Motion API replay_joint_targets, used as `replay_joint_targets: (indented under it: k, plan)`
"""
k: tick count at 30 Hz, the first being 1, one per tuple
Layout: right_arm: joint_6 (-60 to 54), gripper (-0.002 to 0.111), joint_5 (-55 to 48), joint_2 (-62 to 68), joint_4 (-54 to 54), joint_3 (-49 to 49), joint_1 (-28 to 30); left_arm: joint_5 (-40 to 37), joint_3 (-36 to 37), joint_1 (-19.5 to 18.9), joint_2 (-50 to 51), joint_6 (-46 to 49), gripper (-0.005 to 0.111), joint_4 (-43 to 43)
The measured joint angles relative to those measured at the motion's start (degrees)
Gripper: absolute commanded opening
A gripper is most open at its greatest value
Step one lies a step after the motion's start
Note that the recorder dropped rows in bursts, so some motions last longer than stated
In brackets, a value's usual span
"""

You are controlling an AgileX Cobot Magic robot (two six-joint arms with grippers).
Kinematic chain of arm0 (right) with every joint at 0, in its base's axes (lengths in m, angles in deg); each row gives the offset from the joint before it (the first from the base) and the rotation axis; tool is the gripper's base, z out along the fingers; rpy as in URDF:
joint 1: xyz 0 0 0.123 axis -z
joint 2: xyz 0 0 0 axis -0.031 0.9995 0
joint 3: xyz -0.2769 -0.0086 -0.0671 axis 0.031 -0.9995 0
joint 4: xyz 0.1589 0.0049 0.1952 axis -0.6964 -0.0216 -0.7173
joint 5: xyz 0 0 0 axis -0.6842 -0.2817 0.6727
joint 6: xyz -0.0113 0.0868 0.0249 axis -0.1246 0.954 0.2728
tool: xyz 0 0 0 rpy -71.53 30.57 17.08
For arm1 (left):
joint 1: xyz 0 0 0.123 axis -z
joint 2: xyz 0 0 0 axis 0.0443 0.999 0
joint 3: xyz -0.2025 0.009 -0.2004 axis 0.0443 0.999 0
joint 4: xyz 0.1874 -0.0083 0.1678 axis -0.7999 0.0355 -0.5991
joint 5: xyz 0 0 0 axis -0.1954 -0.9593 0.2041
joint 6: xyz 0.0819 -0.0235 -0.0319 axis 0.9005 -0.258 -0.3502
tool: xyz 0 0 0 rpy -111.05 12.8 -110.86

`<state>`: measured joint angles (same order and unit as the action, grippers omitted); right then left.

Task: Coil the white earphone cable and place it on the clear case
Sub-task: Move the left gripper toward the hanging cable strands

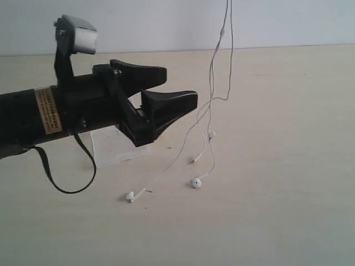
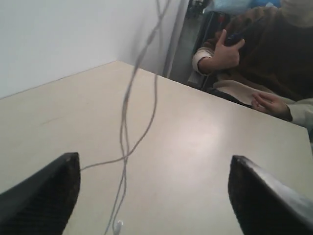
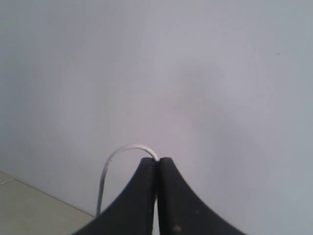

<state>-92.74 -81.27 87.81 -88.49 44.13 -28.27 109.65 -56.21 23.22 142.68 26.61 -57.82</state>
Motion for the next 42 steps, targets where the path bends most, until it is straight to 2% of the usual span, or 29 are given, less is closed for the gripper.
replay_joint_targets:
  k: [2,8,17,39,42]
  plan:
    - [0.00,0.000,0.10,0.00,0.00,0.00,0.00,0.00,-2.32,2.13,1.82,2.78,0.079,0.37]
    - [0.13,0.000,0.19,0.00,0.00,0.00,0.00,-0.12,-8.63,5.45,9.10,4.30,0.079,0.97]
    - [0.25,0.000,-0.02,0.00,0.00,0.00,0.00,-0.37,-14.99,5.70,18.15,5.15,0.079,6.31]
    - [0.37,0.000,-0.50,0.00,0.00,0.00,0.00,-2.53,-20.58,7.40,21.51,5.15,0.079,8.55]
    - [0.37,0.000,-0.63,0.00,0.00,0.00,0.00,-2.66,-20.71,7.40,21.55,5.15,0.075,8.55]
